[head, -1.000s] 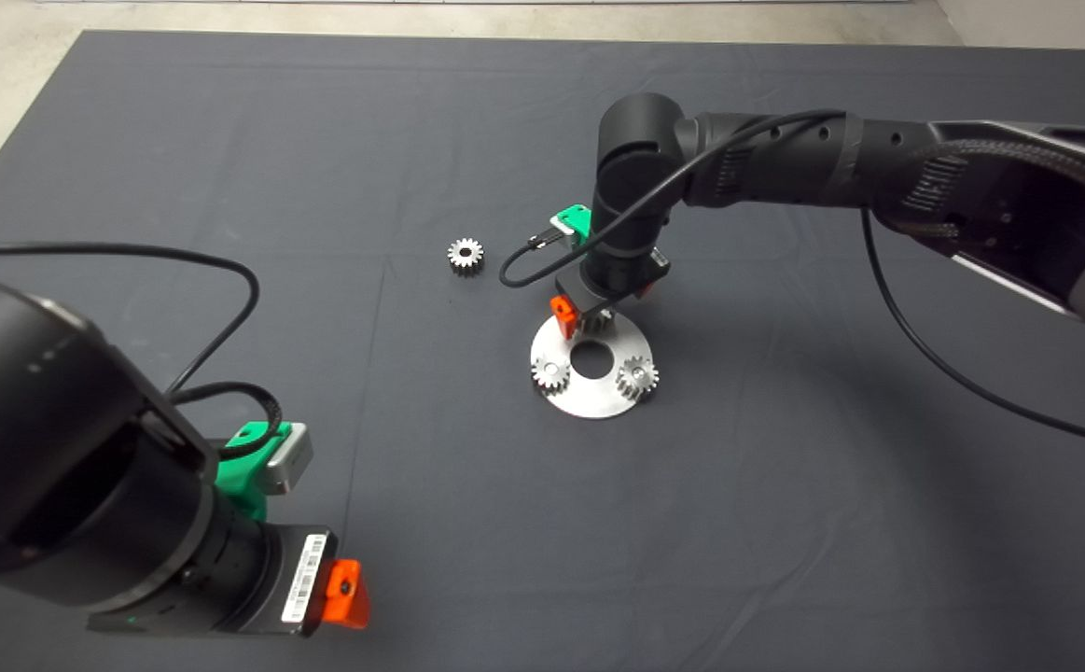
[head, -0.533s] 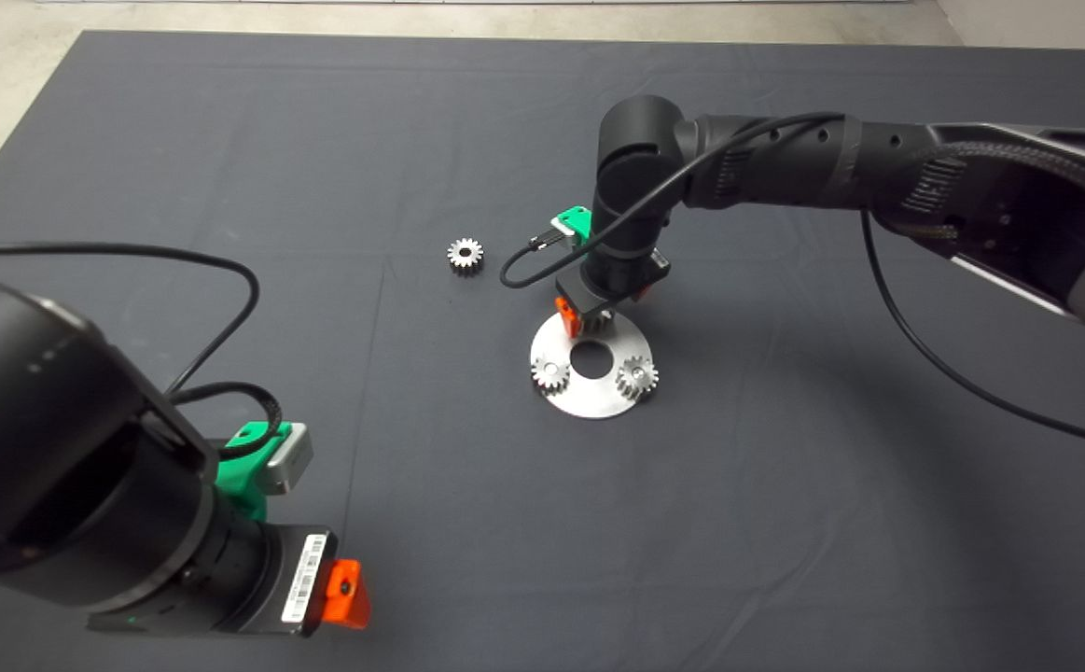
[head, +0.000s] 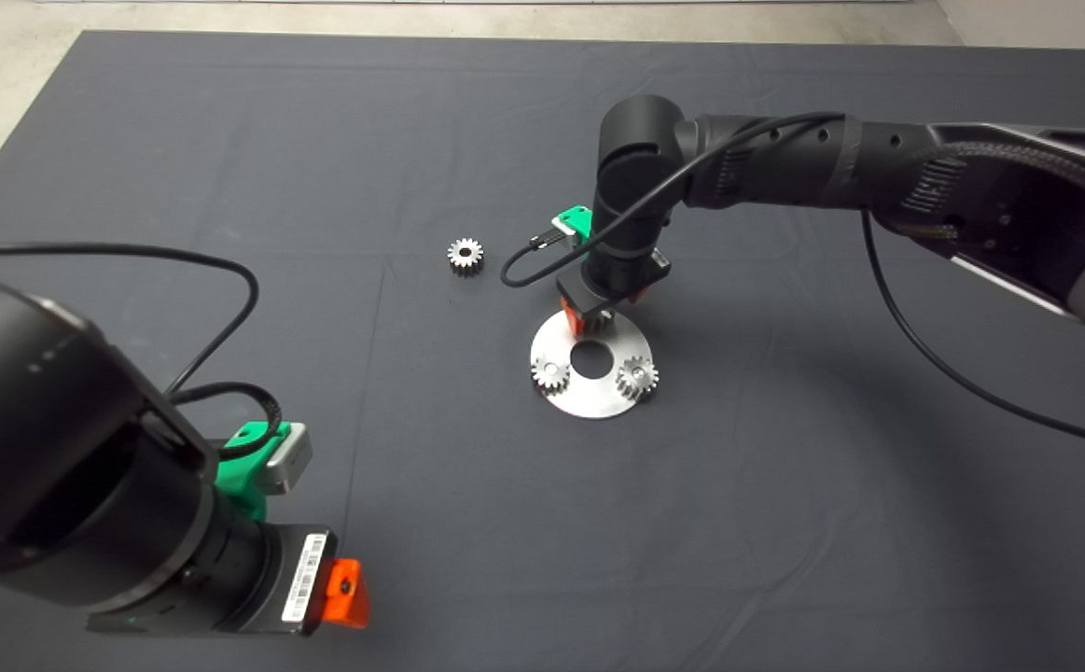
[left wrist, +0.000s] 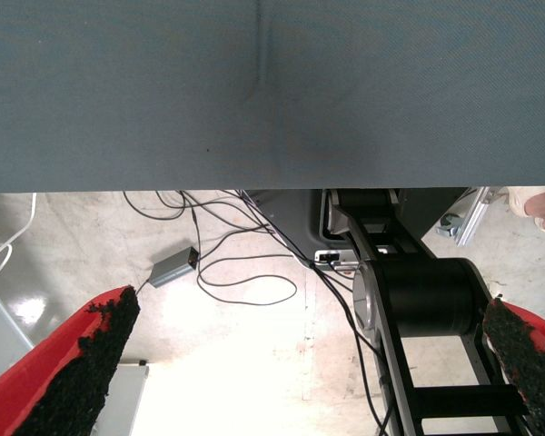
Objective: Remove an incorrectly installed larger gear and replace it with the correct smaller gear
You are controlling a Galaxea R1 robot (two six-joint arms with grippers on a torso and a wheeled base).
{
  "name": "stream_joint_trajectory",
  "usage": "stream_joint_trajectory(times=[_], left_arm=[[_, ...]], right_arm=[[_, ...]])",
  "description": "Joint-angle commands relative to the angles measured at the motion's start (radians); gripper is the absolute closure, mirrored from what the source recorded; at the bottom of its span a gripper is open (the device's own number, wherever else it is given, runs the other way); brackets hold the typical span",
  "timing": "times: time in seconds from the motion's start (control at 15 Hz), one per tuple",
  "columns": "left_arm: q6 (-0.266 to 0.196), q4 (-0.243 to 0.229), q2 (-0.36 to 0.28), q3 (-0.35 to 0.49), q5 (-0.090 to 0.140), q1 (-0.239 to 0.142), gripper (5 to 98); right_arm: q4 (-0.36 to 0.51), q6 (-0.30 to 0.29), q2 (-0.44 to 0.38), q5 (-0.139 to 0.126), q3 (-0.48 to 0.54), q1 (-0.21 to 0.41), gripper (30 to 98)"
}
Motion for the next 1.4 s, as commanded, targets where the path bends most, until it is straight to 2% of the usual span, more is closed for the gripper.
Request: stream_joint_trajectory(times=[0.0,0.27,0.33,0.53,0.6,0.67,0.73,0.87,1.0,1.13,1.33], left_arm=[[-0.016,-0.014,0.001,0.018,0.012,-0.011,5.8],[-0.017,-0.014,0.001,0.018,0.014,-0.011,5.8],[-0.017,-0.014,0.001,0.018,0.014,-0.011,5.8],[-0.017,-0.014,0.001,0.018,0.014,-0.011,5.8],[-0.017,-0.014,0.001,0.018,0.014,-0.011,5.8],[-0.017,-0.014,0.001,0.018,0.014,-0.011,5.8],[-0.017,-0.014,0.001,0.018,0.014,-0.011,5.8],[-0.016,-0.014,0.001,0.018,0.014,-0.011,5.8],[-0.017,-0.014,0.001,0.018,0.014,-0.011,5.8],[-0.017,-0.014,0.001,0.018,0.014,-0.011,5.8],[-0.016,-0.014,0.001,0.018,0.014,-0.011,5.8]], right_arm=[[-0.031,-0.004,0.008,-0.061,-0.001,0.019,53.4],[-0.031,-0.004,0.007,-0.061,-0.001,0.017,58.0],[-0.031,-0.004,0.007,-0.061,-0.002,0.017,61.1],[-0.031,-0.003,0.007,-0.052,0.004,0.016,63.6],[-0.031,-0.002,0.007,-0.052,0.004,0.016,67.3],[-0.032,-0.004,0.007,-0.051,0.001,0.016,67.9],[-0.031,-0.002,0.007,-0.046,0.002,0.014,67.9],[-0.036,-0.002,0.007,-0.029,0.004,0.009,72.2],[-0.037,-0.001,0.007,-0.009,0.005,0.009,72.5],[-0.043,0.001,0.008,-0.007,0.025,0.009,76.7],[-0.048,0.004,0.008,0.003,0.024,0.006,77.5]])
